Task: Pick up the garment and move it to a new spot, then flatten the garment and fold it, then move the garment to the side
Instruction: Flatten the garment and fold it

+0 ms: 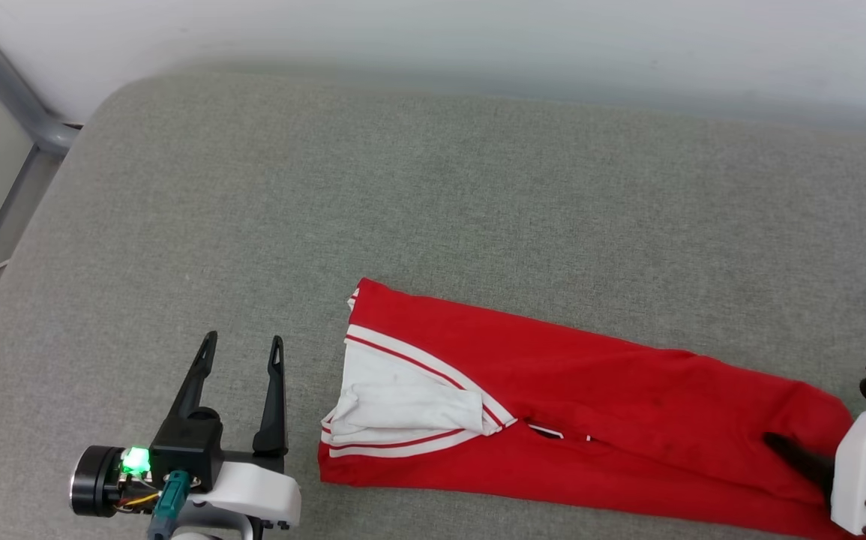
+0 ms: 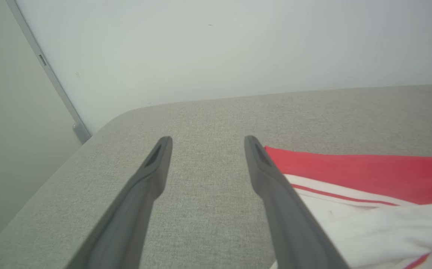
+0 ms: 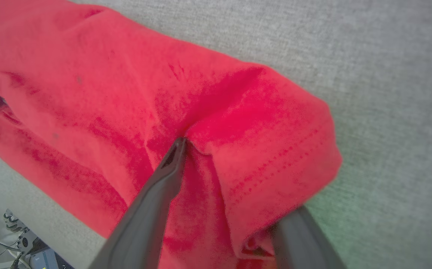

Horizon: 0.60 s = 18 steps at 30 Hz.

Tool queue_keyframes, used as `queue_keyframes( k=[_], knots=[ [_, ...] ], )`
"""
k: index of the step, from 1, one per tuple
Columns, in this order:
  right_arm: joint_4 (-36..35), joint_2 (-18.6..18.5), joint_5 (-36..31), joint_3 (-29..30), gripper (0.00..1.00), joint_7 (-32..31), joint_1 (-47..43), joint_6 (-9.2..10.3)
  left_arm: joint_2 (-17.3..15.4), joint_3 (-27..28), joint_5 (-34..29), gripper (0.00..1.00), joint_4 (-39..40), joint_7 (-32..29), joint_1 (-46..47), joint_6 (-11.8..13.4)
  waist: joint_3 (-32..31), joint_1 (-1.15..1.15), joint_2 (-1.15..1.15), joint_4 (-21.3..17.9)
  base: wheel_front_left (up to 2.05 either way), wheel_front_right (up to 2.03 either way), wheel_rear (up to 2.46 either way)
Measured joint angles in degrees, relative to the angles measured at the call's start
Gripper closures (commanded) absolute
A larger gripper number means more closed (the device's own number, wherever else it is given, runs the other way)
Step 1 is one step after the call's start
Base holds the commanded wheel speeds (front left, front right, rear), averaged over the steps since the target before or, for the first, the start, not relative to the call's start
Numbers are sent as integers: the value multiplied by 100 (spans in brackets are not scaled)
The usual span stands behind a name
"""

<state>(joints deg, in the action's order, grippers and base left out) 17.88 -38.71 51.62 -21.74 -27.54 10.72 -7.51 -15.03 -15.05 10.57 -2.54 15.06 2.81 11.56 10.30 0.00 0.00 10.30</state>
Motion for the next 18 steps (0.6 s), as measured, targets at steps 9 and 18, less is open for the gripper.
queue_keyframes(
  k=[9, 18],
  knots=[
    [583, -188, 67, -9, 100, 335, 49, -5, 241, 326, -304, 0, -65, 0, -154, -209, -230, 0, 0, -90, 0, 0, 0],
    [1541, -531, -102, 246, 100, 492, 125, -4, 375, 467, -519, 0, -105, 0, -333, -409, -422, 0, 0, -205, 0, 0, 0]
  ],
)
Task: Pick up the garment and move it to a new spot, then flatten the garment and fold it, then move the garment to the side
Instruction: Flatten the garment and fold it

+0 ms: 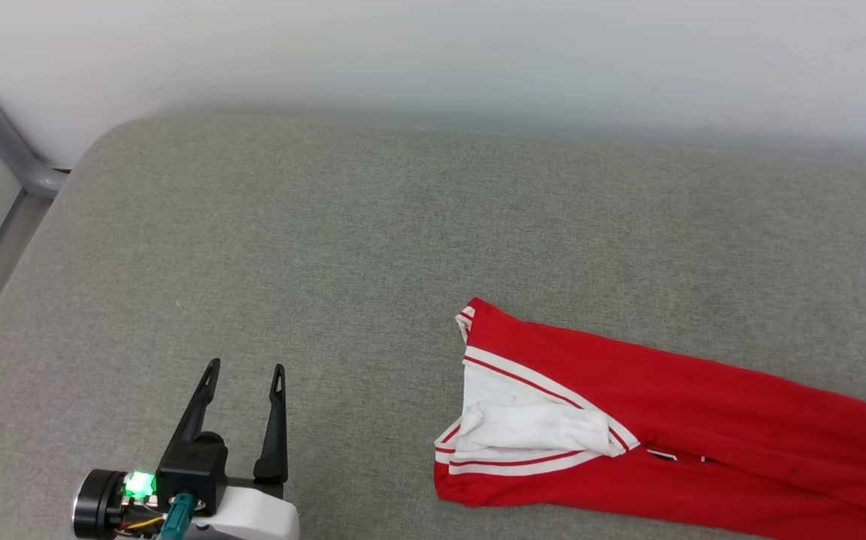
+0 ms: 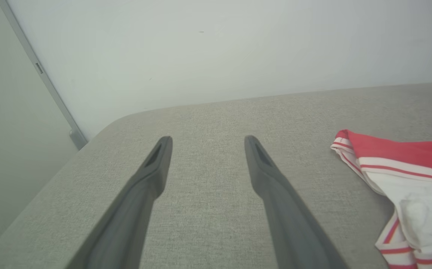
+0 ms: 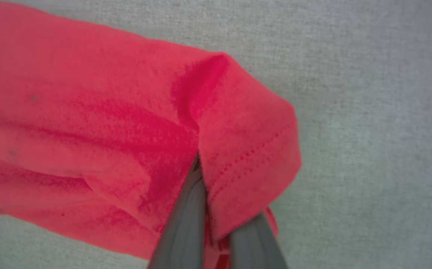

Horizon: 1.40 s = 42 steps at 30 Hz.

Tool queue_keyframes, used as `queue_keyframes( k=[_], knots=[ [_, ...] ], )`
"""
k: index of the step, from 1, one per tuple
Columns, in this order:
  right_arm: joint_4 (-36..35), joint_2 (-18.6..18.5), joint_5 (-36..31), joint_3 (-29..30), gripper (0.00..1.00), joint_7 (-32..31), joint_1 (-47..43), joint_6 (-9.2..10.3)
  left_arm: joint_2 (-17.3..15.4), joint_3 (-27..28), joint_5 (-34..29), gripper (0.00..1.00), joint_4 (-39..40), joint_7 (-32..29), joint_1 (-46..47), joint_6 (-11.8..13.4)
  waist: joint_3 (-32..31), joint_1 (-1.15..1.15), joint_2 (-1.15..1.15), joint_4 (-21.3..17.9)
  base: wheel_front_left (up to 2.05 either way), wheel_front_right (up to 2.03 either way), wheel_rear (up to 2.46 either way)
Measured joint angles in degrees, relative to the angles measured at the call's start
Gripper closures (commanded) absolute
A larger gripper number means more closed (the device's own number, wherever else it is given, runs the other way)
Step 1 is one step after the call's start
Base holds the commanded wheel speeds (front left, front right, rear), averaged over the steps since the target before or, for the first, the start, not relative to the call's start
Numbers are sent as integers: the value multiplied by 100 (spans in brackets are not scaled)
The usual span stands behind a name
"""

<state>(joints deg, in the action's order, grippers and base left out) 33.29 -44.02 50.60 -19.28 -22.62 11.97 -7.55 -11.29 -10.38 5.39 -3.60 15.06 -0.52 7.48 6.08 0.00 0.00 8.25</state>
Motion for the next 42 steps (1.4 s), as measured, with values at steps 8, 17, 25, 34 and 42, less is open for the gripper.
queue_keyframes(
  k=[8, 17, 25, 34, 42],
  knots=[
    [-142, -42, 8, -40, 100, -99, 106, 2, 62, 122, -121, 0, -32, 0, -118, -102, -134, 0, 0, -131, 0, 0, 0],
    [-1680, -64, 342, -55, 100, -875, 97, 4, 125, 172, -193, 0, -52, 1, -221, -199, -301, 0, 0, -255, 0, 0, 0],
    [-2705, 475, 123, 59, 100, -1547, 86, 4, 241, 166, -256, 0, -49, 1, -222, -281, -259, 0, 0, -231, 0, 0, 0],
    [-2991, 1189, -410, -620, 100, -1856, 697, 4, 330, 135, -313, 0, -71, 0, -52, -367, -66, 0, 0, -65, 0, 0, 0],
    [-2405, 1753, -534, -1452, 100, -1592, 1639, 4, 434, 93, -325, 0, -94, 1, 106, -444, 146, 0, 0, 101, 0, 0, 0]
  ],
)
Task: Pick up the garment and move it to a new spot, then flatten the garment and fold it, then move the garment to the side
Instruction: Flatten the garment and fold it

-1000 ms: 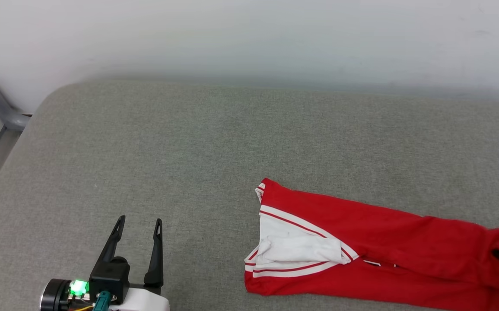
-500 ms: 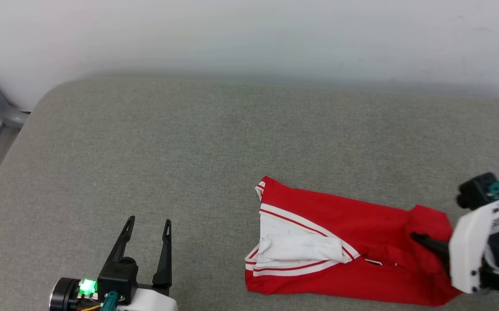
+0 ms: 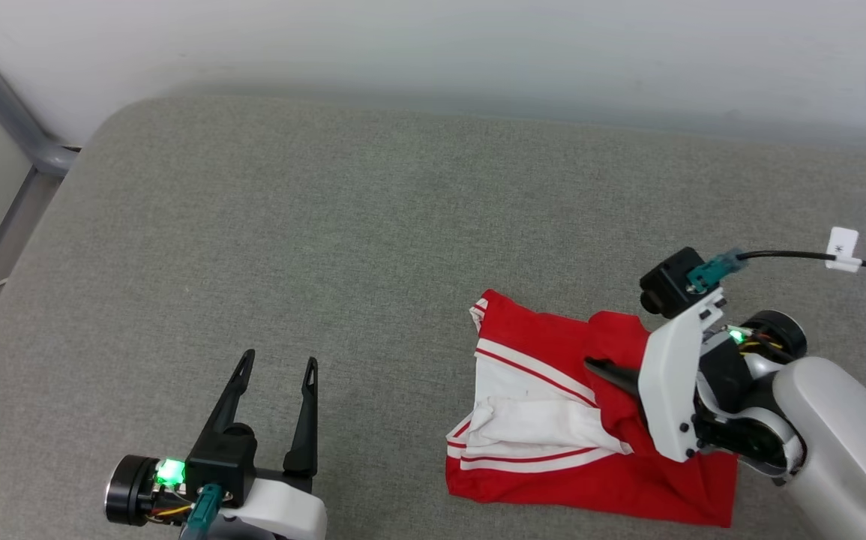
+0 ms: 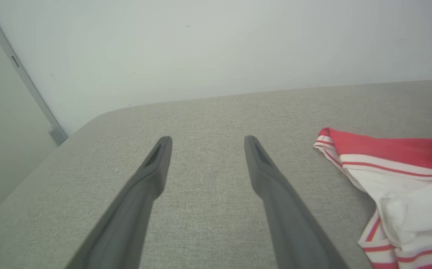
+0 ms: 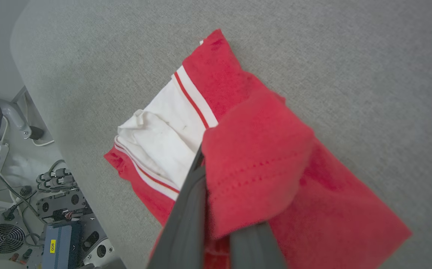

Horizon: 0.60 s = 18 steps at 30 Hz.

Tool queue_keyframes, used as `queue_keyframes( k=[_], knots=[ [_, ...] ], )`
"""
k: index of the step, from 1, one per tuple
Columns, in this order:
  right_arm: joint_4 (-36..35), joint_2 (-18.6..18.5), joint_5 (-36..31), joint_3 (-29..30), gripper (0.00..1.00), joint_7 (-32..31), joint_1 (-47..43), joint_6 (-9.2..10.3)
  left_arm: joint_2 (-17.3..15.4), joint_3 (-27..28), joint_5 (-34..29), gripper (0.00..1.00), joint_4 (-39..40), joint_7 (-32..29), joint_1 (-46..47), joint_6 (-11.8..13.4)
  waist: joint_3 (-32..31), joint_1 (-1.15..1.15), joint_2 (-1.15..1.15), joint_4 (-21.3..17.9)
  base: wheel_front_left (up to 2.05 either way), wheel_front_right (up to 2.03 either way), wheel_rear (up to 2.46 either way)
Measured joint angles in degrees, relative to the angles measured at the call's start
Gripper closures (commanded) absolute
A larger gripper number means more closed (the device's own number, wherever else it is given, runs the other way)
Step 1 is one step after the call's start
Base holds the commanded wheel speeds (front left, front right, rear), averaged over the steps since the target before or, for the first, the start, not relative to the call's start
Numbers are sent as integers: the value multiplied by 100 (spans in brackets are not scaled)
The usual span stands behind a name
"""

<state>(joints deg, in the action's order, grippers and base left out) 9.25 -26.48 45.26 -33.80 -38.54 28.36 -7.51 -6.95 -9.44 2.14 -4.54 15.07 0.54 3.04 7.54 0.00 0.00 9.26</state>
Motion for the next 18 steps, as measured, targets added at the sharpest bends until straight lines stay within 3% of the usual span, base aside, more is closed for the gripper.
queue_keyframes(
  k=[9, 18],
  knots=[
    [1046, 550, -188, -869, 100, 476, 709, 0, 85, -21, -7, 0, -26, -1, 121, -45, 228, 0, 0, 159, 0, 0, 0],
    [2318, 969, -439, -1271, 100, 1352, 925, -1, 163, -11, -37, 0, -55, -1, 244, -65, 385, 0, 0, 210, 0, 0, 0]
  ],
)
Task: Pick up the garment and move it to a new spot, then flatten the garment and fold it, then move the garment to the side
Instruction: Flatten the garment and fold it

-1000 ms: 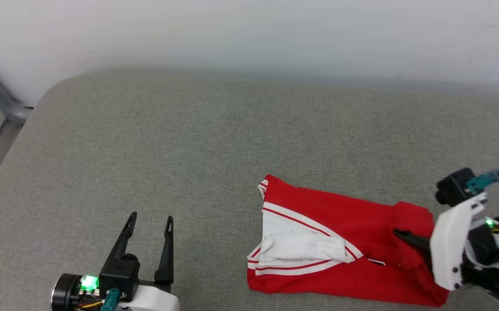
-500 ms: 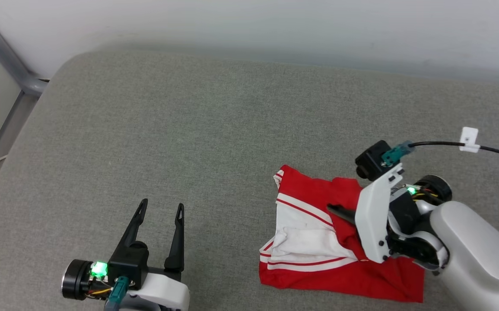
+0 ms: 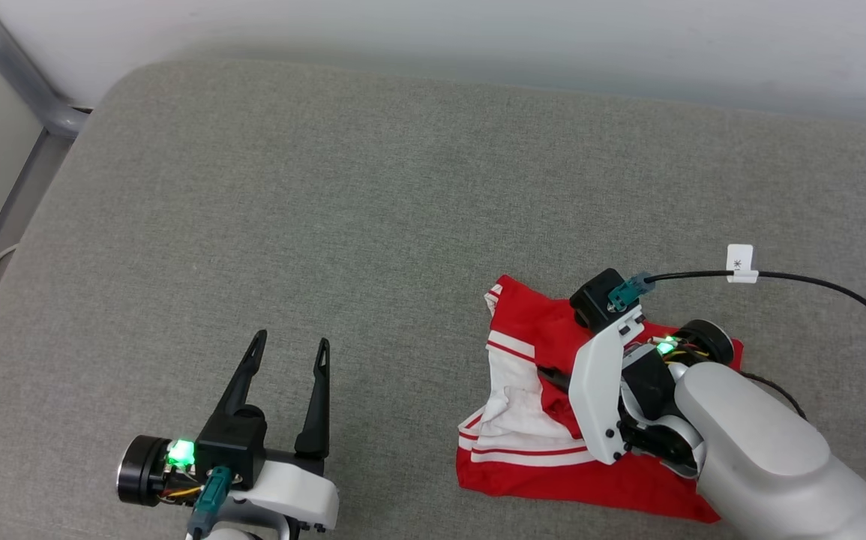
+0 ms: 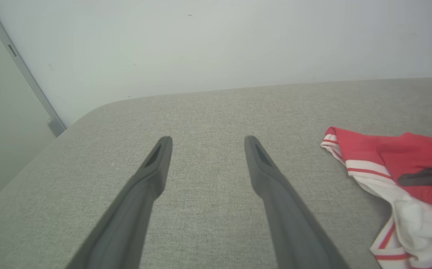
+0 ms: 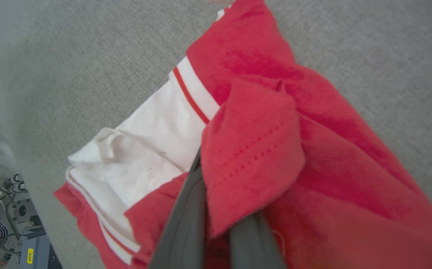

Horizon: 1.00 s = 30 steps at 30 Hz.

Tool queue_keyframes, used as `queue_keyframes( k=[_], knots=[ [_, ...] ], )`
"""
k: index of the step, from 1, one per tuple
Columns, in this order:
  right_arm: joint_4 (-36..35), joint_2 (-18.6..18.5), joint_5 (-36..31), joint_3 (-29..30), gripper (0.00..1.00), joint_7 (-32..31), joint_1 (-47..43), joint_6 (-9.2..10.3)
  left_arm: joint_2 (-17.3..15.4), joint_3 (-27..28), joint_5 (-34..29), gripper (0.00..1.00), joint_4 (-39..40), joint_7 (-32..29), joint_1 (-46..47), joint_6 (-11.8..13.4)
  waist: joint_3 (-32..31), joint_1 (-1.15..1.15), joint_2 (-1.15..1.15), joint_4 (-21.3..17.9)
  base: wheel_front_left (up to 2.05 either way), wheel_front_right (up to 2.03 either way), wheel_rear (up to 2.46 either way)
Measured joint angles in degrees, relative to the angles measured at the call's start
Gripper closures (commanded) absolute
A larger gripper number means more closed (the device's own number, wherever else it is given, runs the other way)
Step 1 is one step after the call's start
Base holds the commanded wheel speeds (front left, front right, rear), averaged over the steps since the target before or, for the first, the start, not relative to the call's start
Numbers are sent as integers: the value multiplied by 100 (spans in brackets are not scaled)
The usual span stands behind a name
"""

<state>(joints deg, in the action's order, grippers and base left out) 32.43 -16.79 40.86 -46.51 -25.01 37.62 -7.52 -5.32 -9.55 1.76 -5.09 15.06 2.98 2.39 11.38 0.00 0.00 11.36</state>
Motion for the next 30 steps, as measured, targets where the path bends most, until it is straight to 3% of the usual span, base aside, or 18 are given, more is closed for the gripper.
queue_keyframes(
  k=[3, 4, 5, 6, 12, 17, 22, 30],
  knots=[
    [202, 94, 49, -98, 100, 203, 18, 0, 7, 21, 0, 0, -21, 0, 1, -20, -5, 0, 0, -31, 0, 0, 0],
    [257, 107, 64, -110, 82, 302, 26, -1, 8, 33, 0, 0, -25, 0, 1, -21, -14, -1, 0, -47, 0, 0, 0],
    [298, 119, 92, -119, 49, 402, 26, -2, 8, 38, -1, 0, -31, 1, 1, -21, -29, -1, 0, -61, 0, 0, 0],
    [321, 123, 122, -125, 0, 494, 26, -2, 10, 43, -2, 0, -41, 0, 1, -23, -48, 0, 0, -74, 0, 0, 0],
    [-4, -127, 22, -165, 0, 1225, 25, 0, -5, 91, -12, 0, -60, 0, -64, -37, -249, 0, 0, -175, 0, 0, 0],
    [-595, -536, -79, 193, 0, 1816, -125, -1, -44, 143, -26, 0, -53, 1, -214, -31, -441, -1, 0, -318, 0, 0, 0],
    [-937, -854, -647, 1141, 0, 2641, -421, 0, -88, 190, -48, 0, -30, 0, -308, -31, -612, -1, 0, -498, 0, 0, 0],
    [-1116, -544, -2063, 2988, 0, 3790, -1369, 0, -147, 245, -55, 0, 48, 1, -453, -30, -855, -1, 0, -757, 0, 0, 0]
  ],
)
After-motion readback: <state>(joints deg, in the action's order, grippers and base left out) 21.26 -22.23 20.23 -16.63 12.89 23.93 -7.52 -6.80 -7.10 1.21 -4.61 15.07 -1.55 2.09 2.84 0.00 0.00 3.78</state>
